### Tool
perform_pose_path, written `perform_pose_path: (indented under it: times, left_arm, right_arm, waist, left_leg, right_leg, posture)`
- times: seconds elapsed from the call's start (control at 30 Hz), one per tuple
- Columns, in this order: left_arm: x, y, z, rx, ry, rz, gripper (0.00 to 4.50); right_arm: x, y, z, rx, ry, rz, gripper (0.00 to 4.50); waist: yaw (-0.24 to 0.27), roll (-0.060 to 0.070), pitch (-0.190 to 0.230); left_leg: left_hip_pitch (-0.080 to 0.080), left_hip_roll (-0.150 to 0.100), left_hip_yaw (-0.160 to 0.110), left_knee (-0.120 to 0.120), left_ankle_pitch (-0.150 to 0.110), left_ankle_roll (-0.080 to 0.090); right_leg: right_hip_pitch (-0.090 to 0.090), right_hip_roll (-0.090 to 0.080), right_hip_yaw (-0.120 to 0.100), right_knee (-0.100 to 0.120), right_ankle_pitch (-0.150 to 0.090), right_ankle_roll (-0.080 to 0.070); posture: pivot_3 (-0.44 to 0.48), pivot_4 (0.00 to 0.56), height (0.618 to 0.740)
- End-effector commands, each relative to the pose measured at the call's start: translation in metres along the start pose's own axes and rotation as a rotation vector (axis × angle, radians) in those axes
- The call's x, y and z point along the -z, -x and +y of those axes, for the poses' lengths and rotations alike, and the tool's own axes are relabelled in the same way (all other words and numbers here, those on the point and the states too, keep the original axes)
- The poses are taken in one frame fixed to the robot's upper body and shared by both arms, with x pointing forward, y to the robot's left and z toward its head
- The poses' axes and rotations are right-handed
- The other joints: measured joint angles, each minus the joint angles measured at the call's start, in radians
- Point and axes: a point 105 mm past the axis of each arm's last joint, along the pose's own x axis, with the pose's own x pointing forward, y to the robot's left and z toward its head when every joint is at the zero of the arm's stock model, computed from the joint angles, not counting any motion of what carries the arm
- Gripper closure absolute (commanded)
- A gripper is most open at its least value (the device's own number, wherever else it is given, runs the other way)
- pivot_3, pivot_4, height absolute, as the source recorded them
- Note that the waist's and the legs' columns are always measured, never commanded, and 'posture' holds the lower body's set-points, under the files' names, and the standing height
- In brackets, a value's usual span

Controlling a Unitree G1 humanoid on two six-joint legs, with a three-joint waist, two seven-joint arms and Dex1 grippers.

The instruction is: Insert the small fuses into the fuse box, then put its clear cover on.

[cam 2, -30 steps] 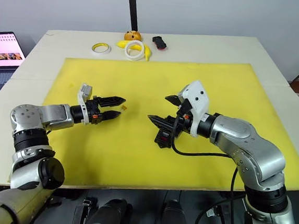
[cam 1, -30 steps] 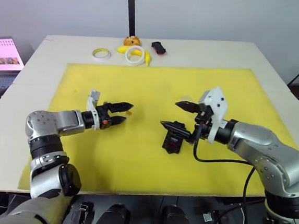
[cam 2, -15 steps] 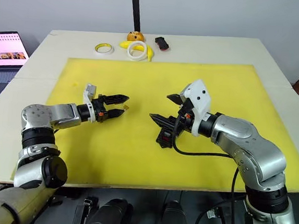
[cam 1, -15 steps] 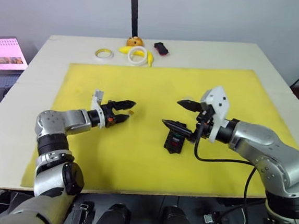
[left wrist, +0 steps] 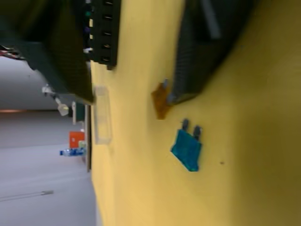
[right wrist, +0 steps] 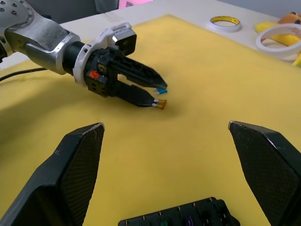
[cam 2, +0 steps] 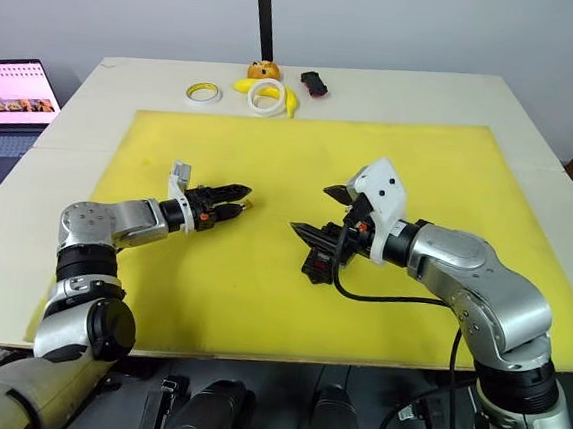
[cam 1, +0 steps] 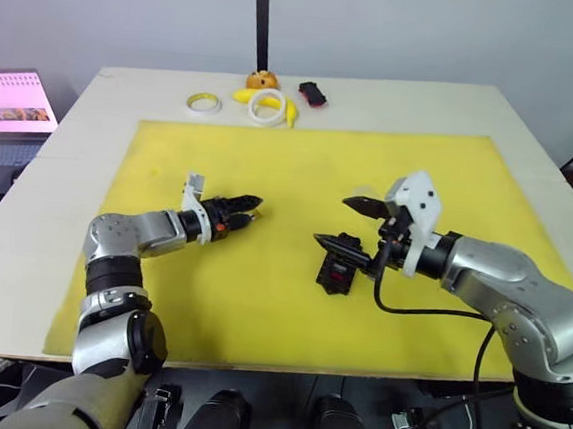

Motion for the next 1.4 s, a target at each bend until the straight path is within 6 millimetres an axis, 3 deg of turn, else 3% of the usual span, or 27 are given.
perform_pose_path:
  times: [0.03, 0.27, 0.4, 0.5, 0.57, 0.63, 0.67, 0.8, 0.97, 1.1, 1.23, 1.4]
  left_arm:
    - [0.002, -0.002, 0.005, -0.026, -0.012, -0.001, 1.82]
    - [0.001, -0.002, 0.010, -0.064, -0.026, 0.005, 1.82]
    - [0.007, -0.004, 0.021, -0.122, -0.034, 0.021, 3.18]
    - [0.007, -0.003, 0.029, -0.162, -0.033, 0.011, 3.18]
    - [0.000, 0.003, 0.028, -0.149, -0.034, -0.016, 3.60]
    - [-0.005, 0.009, 0.024, -0.130, -0.044, -0.028, 4.41]
    - [-0.006, 0.010, 0.023, -0.126, -0.048, -0.029, 4.46]
    - [-0.018, 0.022, -0.002, -0.050, -0.094, -0.033, 4.46]
    - [-0.022, 0.029, -0.058, 0.147, -0.188, -0.003, 4.46]
    - [-0.020, 0.026, -0.098, 0.306, -0.222, -0.003, 4.46]
    - [-0.011, 0.017, -0.128, 0.450, -0.204, 0.026, 4.46]
    - [0.009, 0.009, -0.145, 0.541, -0.188, 0.100, 4.46]
  right_arm:
    - [-0.009, 0.006, 0.001, 0.009, 0.064, -0.025, 0.00]
    - [-0.009, 0.005, 0.002, 0.012, 0.061, -0.029, 0.00]
    - [-0.009, 0.005, 0.003, 0.012, 0.058, -0.030, 0.00]
    - [-0.010, 0.006, 0.003, 0.015, 0.058, -0.030, 0.00]
    - [-0.010, 0.007, 0.002, 0.019, 0.058, -0.029, 0.00]
    - [-0.010, 0.008, 0.001, 0.022, 0.058, -0.027, 0.00]
    - [-0.010, 0.008, 0.001, 0.022, 0.058, -0.027, 0.00]
    - [-0.010, 0.011, 0.001, 0.030, 0.045, -0.032, 0.00]
    - [-0.016, 0.013, 0.000, 0.036, -0.026, -0.088, 0.00]
    - [-0.026, 0.010, -0.001, 0.047, -0.207, -0.219, 0.00]
    - [-0.036, 0.001, 0.002, 0.037, -0.399, -0.340, 0.00]
    - [-0.050, -0.008, -0.001, 0.039, -0.588, -0.469, 0.00]
  waist:
    - [0.000, 0.000, 0.000]
    - [0.001, 0.000, 0.000]
    - [0.000, 0.000, 0.000]
    - [0.000, 0.000, 0.000]
    - [0.000, 0.000, 0.000]
    - [-0.002, 0.000, 0.000]
    - [-0.003, 0.000, 0.000]
    - [-0.012, 0.000, 0.000]
    - [-0.024, 0.000, 0.000]
    - [-0.019, 0.000, 0.000]
    - [-0.024, 0.000, 0.000]
    - [-0.028, 0.000, 0.000]
  left_leg:
    - [0.000, 0.000, 0.000, 0.000, 0.000, 0.000]
    - [0.000, 0.000, 0.000, 0.000, 0.000, 0.000]
    - [0.000, 0.000, 0.000, 0.000, 0.000, 0.000]
    - [0.000, 0.000, 0.000, 0.000, 0.000, 0.000]
    - [0.000, 0.000, 0.000, 0.000, 0.000, 0.000]
    - [0.001, 0.000, 0.000, 0.000, 0.000, 0.000]
    - [0.001, 0.000, 0.000, 0.000, 0.000, 0.000]
    - [0.001, 0.001, 0.000, -0.002, 0.000, 0.000]
    - [-0.001, 0.002, 0.001, -0.002, 0.000, 0.000]
    - [-0.002, 0.001, 0.000, -0.002, 0.000, 0.000]
    - [-0.001, 0.001, 0.000, -0.002, 0.000, 0.000]
    - [-0.002, 0.002, 0.000, -0.002, 0.000, 0.000]
  right_leg:
    - [0.000, 0.000, 0.000, 0.000, 0.000, 0.000]
    - [0.000, 0.000, 0.000, 0.000, 0.000, 0.000]
    - [0.000, 0.000, 0.000, 0.000, 0.000, 0.000]
    - [0.000, 0.000, 0.000, 0.000, 0.000, 0.000]
    - [0.000, 0.000, 0.000, 0.000, 0.000, 0.000]
    - [0.000, 0.000, 0.000, 0.000, 0.000, 0.000]
    - [0.000, 0.000, 0.000, 0.000, 0.000, 0.000]
    - [-0.001, 0.001, 0.000, 0.000, 0.000, 0.000]
    - [-0.004, 0.001, 0.001, 0.002, 0.000, 0.000]
    - [-0.003, 0.001, 0.001, 0.002, 0.000, 0.000]
    - [-0.003, 0.001, 0.001, 0.002, 0.000, 0.000]
    - [-0.005, 0.001, 0.001, 0.002, 0.000, 0.000]
  posture:
    - [0.000, 0.150, 0.740]
    - [0.000, 0.150, 0.740]
    - [0.000, 0.150, 0.740]
    - [0.000, 0.150, 0.740]
    - [0.000, 0.150, 0.740]
    - [0.000, 0.150, 0.740]
    - [0.000, 0.150, 0.740]
    - [0.000, 0.150, 0.740]
    - [0.000, 0.150, 0.740]
    - [0.000, 0.150, 0.740]
    - [0.000, 0.150, 0.740]
    - [0.000, 0.150, 0.740]
